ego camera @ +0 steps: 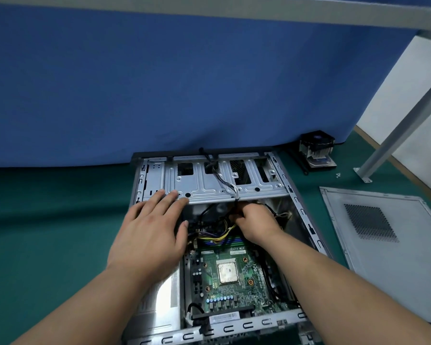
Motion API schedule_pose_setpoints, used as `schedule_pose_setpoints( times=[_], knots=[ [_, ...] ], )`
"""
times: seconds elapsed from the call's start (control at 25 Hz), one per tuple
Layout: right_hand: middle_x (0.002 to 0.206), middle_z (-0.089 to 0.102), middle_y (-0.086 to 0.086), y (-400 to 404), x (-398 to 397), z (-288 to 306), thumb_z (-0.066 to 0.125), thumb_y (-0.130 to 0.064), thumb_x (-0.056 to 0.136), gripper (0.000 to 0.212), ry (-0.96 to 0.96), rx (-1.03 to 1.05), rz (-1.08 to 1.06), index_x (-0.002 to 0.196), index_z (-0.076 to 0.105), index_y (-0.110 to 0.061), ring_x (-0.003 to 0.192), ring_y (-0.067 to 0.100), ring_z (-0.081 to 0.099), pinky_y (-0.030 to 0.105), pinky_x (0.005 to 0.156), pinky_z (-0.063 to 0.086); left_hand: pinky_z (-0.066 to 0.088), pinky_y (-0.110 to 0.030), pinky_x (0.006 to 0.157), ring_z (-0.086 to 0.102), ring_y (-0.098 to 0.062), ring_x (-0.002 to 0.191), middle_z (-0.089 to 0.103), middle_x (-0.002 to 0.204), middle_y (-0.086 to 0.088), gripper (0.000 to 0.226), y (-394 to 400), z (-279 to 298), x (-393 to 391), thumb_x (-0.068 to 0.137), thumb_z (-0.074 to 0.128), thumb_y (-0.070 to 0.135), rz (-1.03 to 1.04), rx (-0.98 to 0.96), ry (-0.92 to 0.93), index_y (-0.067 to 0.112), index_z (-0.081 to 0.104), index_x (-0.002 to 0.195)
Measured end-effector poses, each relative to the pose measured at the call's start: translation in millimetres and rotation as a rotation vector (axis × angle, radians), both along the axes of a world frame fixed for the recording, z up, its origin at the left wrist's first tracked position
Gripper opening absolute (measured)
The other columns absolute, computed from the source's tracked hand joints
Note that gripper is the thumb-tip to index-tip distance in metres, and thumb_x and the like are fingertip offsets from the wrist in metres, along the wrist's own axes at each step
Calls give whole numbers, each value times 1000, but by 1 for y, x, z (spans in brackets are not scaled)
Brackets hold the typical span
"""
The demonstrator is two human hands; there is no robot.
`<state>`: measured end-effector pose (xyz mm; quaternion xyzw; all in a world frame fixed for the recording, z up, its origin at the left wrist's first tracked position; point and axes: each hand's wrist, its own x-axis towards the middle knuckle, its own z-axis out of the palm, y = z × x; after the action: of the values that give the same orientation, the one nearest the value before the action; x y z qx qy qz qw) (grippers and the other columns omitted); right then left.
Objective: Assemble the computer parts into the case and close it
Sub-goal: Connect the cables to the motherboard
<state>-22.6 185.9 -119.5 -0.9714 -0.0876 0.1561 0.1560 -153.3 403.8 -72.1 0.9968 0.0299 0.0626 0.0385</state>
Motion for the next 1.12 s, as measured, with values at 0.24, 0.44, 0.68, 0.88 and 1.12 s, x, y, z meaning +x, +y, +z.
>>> schedule_pose_setpoints(
  times=[0.24,0.44,0.68,0.88,1.12],
  knots=[
    [106,71,18,-3,13,-7,58,-25,100,27,67,67,-76,117,72,-10,95,36,68,41,86,58,14,-32,118,20,-4,153,35,162,22,68,1,-3,2,93,13,58,1,0,-22,40,37,154],
    [107,70,16,-4,15,-11,61,-23,97,25,36,109,-28,117,70,-12,96,35,65,42,86,58,15,-32,116,24,-5,152,38,160,21,66,1,-4,2,93,15,57,7,13,-24,40,41,151],
    [116,67,11,-2,17,-8,60,-30,98,30,4,71,97,128,63,-29,103,34,62,35,86,53,17,-34,117,23,-5,153,38,160,21,66,1,-5,3,93,16,58,5,13,-26,41,40,152],
    [120,65,13,9,18,-9,59,-25,99,29,21,-7,104,128,64,-23,105,35,63,43,93,55,14,-32,116,23,-5,152,38,160,22,67,1,-5,4,92,16,58,4,24,-34,41,40,152],
    [118,65,12,12,19,-10,62,-24,98,27,34,-53,79,124,65,-17,106,33,63,40,93,55,15,-33,116,23,-5,153,37,160,22,67,1,-5,3,92,17,57,1,15,-31,41,39,152]
  ],
)
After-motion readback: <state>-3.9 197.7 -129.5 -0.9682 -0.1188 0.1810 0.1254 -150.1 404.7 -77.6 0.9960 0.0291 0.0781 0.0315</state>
